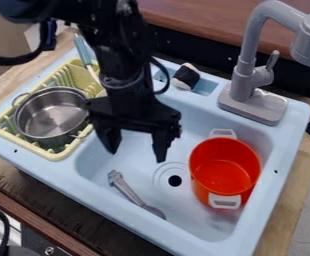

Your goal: Put the gray spoon into the pot

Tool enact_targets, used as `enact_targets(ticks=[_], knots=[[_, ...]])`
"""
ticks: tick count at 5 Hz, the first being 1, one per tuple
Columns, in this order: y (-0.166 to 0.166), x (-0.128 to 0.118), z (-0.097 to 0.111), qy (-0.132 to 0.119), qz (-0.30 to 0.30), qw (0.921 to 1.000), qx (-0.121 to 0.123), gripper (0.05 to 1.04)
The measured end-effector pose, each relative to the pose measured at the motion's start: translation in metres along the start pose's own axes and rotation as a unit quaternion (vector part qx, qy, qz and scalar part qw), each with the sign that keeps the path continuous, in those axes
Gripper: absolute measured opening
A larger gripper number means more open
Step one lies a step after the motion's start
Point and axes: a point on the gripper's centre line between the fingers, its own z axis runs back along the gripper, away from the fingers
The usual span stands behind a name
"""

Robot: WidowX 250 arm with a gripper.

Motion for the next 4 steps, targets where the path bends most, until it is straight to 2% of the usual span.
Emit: enact_targets(ticks=[1,2,3,4], knots=[[0.008,-0.009,-0.011,-0.004,0.019,0.9996,0.02,0.999],[0.009,-0.014,-0.032,-0.016,0.081,0.9956,0.044,0.999],[0.007,-0.011,-0.045,-0.029,0.075,0.9952,0.056,0.999],[0.007,-0.008,-0.05,-0.008,0.062,0.9966,0.054,0.999]])
